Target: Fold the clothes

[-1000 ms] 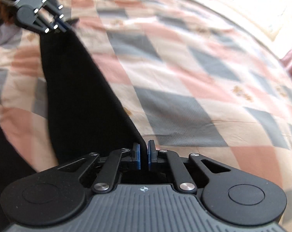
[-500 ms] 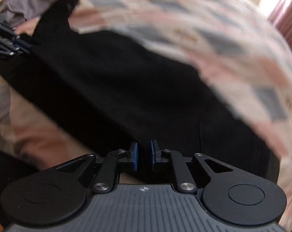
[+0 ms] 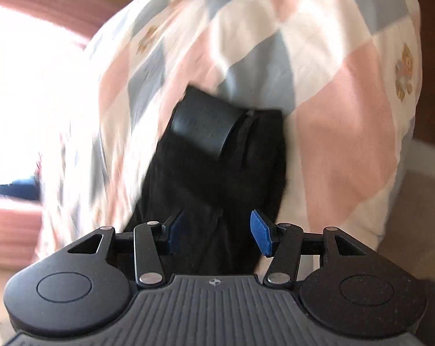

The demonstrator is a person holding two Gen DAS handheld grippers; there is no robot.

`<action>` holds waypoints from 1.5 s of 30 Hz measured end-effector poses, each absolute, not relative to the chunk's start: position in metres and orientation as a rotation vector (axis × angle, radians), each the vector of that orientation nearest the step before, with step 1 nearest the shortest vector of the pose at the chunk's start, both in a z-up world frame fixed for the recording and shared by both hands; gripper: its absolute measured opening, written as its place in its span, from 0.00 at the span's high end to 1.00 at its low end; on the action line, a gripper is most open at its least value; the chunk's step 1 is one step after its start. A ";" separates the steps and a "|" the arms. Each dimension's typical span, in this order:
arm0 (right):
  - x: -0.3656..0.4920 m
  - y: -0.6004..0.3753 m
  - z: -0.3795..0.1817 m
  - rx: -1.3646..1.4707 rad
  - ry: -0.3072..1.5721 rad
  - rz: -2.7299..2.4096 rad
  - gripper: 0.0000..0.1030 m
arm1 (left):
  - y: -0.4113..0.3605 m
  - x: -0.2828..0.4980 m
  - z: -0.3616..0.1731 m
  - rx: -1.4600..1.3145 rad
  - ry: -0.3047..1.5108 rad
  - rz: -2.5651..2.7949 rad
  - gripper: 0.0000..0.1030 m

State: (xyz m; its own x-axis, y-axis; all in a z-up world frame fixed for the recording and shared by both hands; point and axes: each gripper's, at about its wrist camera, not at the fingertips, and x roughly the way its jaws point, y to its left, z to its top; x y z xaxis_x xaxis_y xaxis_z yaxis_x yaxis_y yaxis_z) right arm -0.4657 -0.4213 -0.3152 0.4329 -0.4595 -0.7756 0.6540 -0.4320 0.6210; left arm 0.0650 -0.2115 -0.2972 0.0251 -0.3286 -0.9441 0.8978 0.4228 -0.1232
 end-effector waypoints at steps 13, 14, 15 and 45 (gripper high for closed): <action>-0.493 -0.465 -0.345 1.522 0.316 -1.340 0.83 | -0.179 0.086 -0.298 0.199 1.305 -0.761 0.71; -0.494 -0.463 -0.341 1.503 0.303 -1.340 0.83 | -0.175 0.096 -0.297 0.138 1.305 -0.727 0.70; -0.494 -0.461 -0.339 1.497 0.289 -1.336 0.83 | -0.170 0.108 -0.298 0.082 1.303 -0.689 0.67; -0.503 -0.480 -0.249 1.294 0.168 -1.317 1.00 | -0.067 0.207 -0.283 -0.346 1.149 -0.535 0.98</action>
